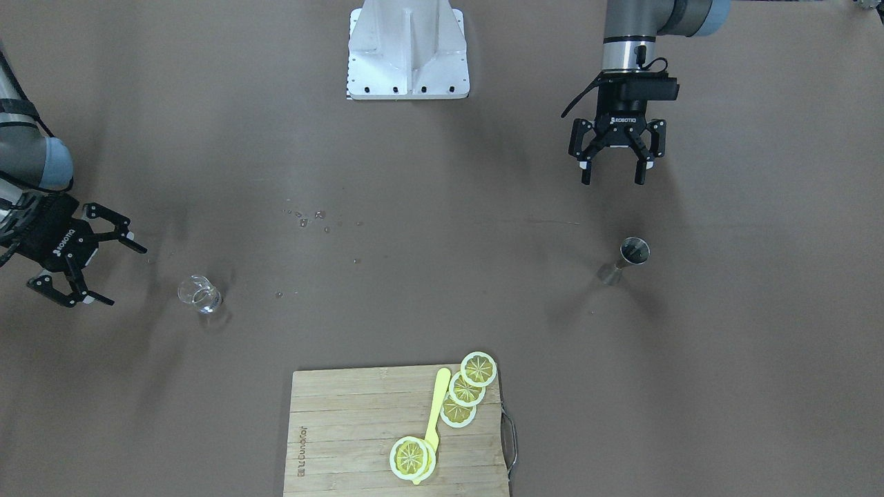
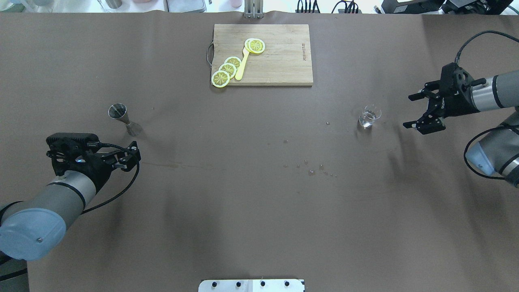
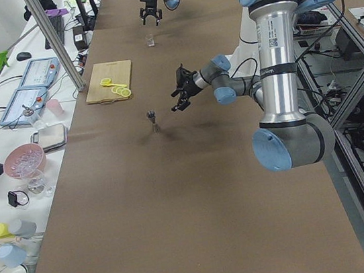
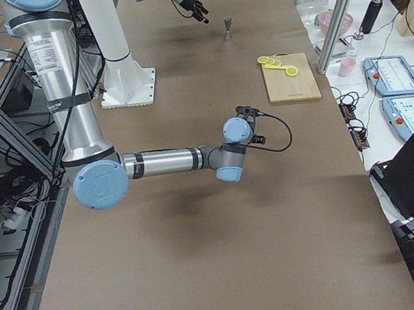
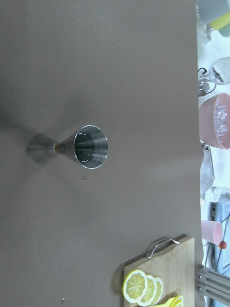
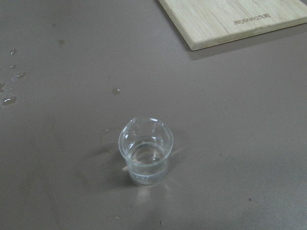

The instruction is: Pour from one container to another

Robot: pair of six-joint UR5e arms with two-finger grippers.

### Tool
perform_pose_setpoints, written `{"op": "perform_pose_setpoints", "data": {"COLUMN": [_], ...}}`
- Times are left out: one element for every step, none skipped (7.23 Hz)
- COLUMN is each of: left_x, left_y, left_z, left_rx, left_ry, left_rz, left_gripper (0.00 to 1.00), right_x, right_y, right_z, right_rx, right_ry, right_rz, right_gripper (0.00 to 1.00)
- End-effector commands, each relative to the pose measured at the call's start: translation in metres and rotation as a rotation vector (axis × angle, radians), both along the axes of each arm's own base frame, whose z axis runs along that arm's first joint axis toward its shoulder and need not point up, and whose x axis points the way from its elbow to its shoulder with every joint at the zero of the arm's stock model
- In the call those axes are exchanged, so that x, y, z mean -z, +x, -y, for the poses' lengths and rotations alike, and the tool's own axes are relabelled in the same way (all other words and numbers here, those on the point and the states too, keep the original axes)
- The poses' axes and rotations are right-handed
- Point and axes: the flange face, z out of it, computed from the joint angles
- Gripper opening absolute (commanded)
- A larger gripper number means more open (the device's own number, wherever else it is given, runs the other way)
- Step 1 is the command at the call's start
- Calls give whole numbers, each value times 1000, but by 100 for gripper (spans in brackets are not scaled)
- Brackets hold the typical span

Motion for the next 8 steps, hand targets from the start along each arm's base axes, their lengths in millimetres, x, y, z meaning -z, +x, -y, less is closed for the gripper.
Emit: {"op": "perform_pose_setpoints", "data": {"left_x": [-15,-19,-29,-41,-54,-59,-68,-78], "left_y": [26,30,33,35,39,46,52,56], "left_z": [1,-2,0,3,4,7,10,14], "left_rx": [91,115,119,163,192,209,229,235], "left_ry": [75,95,97,122,107,112,121,122], "left_rz": [-3,12,16,17,-20,-12,11,11], "left_gripper": [97,97,97,97,97,97,97,97], "right_x": [-5,-8,-11,-8,-11,-8,-3,-4], "right_y": [-10,-11,-10,-11,-10,-10,-11,-12], "right_z": [12,11,10,12,10,6,6,6], "right_rx": [15,26,26,24,31,52,63,65], "right_ry": [26,24,21,15,21,26,28,29], "right_rz": [23,21,19,22,19,27,36,34], "right_gripper": [99,99,100,100,100,100,100,100]}}
